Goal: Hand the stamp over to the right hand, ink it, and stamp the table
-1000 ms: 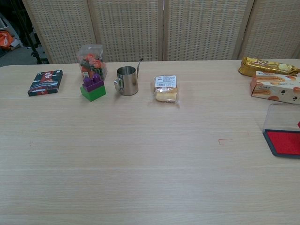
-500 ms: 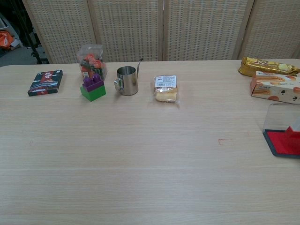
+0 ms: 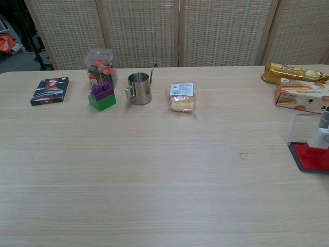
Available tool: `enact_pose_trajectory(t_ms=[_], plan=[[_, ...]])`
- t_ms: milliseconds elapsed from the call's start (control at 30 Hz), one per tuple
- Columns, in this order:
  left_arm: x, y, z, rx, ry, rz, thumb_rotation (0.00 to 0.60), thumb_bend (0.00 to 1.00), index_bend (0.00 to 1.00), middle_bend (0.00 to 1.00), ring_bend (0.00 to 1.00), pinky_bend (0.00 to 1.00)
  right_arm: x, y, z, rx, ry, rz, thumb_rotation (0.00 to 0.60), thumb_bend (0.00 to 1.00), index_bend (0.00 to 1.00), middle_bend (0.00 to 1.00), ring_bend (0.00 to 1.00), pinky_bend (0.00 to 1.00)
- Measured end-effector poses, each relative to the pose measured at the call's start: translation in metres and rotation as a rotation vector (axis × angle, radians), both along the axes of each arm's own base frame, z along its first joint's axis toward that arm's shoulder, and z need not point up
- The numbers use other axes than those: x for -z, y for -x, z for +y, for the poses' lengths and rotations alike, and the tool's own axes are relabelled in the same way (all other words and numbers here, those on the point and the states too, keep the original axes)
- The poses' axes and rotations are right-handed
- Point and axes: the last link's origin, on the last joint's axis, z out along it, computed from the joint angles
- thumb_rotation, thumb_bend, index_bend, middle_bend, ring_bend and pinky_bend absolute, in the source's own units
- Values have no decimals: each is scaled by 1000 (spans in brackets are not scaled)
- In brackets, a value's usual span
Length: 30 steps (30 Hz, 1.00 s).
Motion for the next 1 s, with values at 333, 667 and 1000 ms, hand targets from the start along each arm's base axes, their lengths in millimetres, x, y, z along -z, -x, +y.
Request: enact_pose_trajectory(t_ms=[333, 667, 1000], plan=[[0, 1, 1, -6, 0, 1, 600, 57, 0, 0, 0, 0, 8, 5, 1, 13, -17, 6, 600, 569, 569, 939, 985, 1000], [1, 2, 2, -9, 2, 6, 600, 56, 0, 0, 0, 0, 17, 12, 4, 25, -44, 10, 600, 569, 569, 939, 986, 1000], [1, 2, 2, -9, 3, 6, 600, 56, 0, 0, 0, 0, 20, 15, 4, 32, -49, 9, 600, 569, 569, 939, 986, 1000]])
